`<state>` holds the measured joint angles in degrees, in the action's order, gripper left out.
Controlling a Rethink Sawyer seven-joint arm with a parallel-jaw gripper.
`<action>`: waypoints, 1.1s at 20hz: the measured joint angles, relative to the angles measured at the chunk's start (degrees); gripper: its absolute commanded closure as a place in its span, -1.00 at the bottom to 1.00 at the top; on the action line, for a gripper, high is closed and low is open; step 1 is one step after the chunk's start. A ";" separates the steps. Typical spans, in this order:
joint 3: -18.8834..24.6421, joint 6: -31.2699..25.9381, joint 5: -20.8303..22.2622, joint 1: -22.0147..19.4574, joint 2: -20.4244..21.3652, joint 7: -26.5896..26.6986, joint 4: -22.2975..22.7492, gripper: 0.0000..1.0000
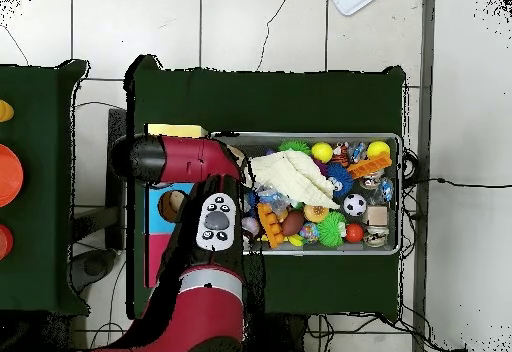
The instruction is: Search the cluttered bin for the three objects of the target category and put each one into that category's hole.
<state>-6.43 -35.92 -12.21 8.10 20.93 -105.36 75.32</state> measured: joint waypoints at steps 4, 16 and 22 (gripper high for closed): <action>-0.02 -0.45 0.01 0.04 0.79 0.00 0.19 1.00; -0.50 -8.57 0.09 0.08 5.83 0.00 -0.60 1.00; -0.50 -9.51 0.13 0.02 7.30 0.00 -1.39 1.00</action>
<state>-6.94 -45.44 -12.08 8.12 28.23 -105.36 73.93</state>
